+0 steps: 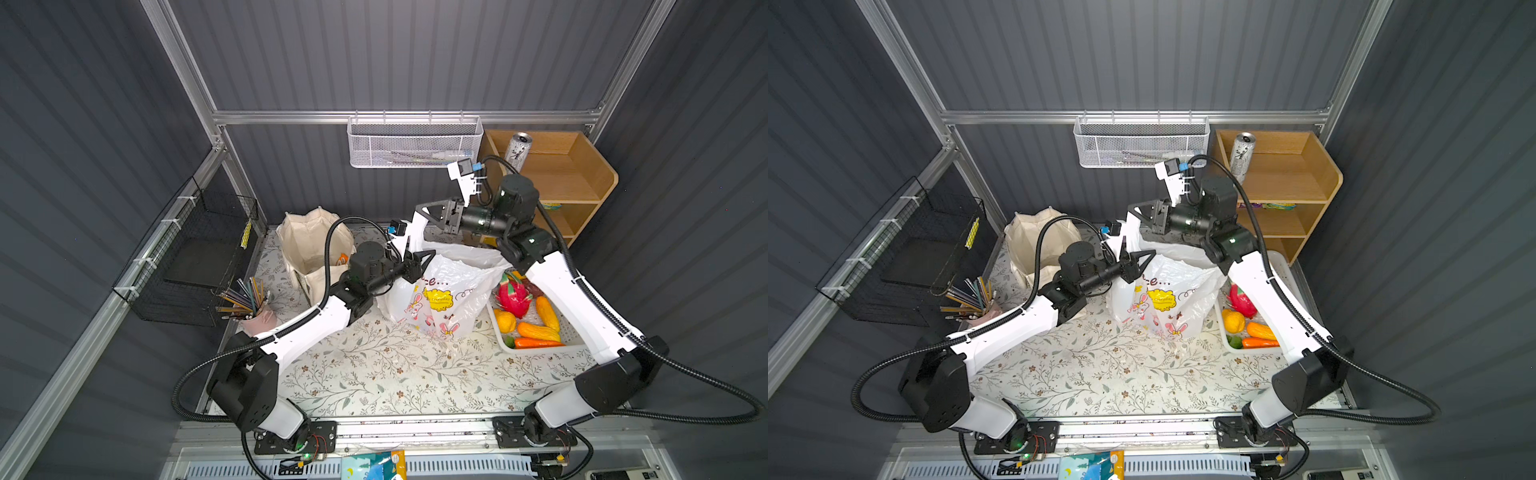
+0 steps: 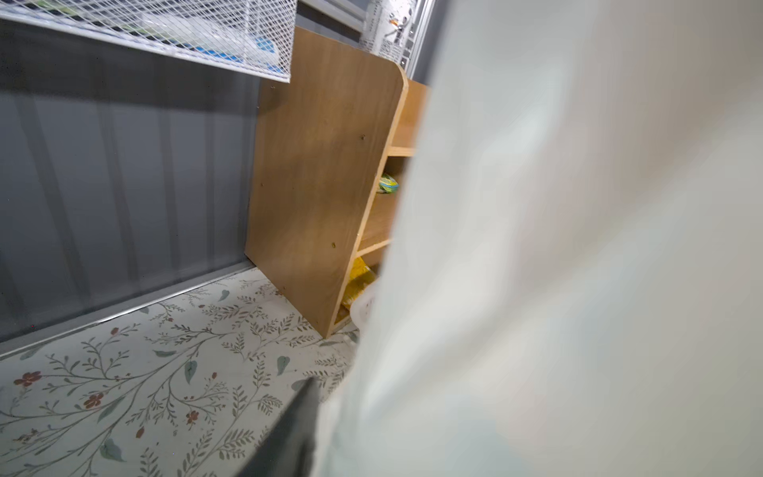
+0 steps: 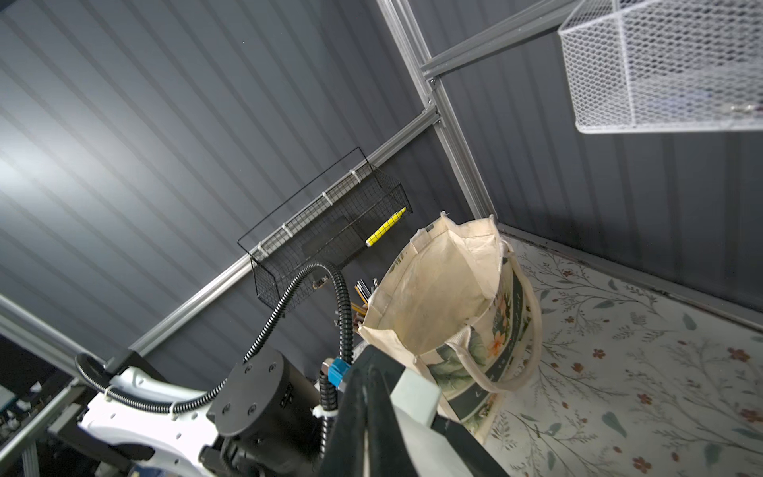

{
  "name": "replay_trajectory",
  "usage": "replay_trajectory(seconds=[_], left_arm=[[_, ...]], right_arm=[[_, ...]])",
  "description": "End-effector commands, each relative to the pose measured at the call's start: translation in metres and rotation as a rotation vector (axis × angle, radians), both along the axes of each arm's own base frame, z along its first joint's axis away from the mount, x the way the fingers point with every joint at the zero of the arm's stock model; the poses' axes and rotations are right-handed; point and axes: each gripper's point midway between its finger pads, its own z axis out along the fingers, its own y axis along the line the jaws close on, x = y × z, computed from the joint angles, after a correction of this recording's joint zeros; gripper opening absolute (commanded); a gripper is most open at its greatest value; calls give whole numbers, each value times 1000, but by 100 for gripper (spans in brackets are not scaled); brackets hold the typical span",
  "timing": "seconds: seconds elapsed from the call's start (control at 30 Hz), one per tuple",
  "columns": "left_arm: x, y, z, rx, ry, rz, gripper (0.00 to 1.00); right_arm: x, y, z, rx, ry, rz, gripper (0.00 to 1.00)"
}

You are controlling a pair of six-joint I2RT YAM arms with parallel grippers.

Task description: Place the mixed food into the grocery bags and tie them

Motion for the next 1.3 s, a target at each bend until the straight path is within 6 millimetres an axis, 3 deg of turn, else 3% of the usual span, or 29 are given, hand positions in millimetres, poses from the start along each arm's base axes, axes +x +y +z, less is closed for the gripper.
replay_trajectory(seconds=[0.0, 0.2, 0.37, 0.57, 0.7, 0.83, 0.97, 1.27], left_arm=[[-29, 12, 21, 70, -92, -98, 74], [-51, 26, 41, 170, -145, -181, 86], [-50, 35, 55, 204, -194, -178, 87], [-44, 22, 59, 205, -204, -246, 85], [-40, 9, 59, 176, -194, -298, 76], [-36, 1, 43, 161, -154, -324, 61], [-30, 4, 35, 118, -131, -300, 56], [-19, 10, 40, -5, -97, -318, 40]], right_arm=[[-22, 2, -11, -116, -29, 132, 0], [-35, 0, -23, -177, -19, 207, 0], [-40, -1, -26, -168, -4, 226, 0], [-40, 0, -31, -147, 15, 228, 0], [-40, 1, -30, -138, 14, 230, 0], [-38, 0, -24, -124, 2, 215, 0], [-41, 0, -15, -100, -17, 220, 0], [-48, -2, -6, -79, -51, 225, 0]])
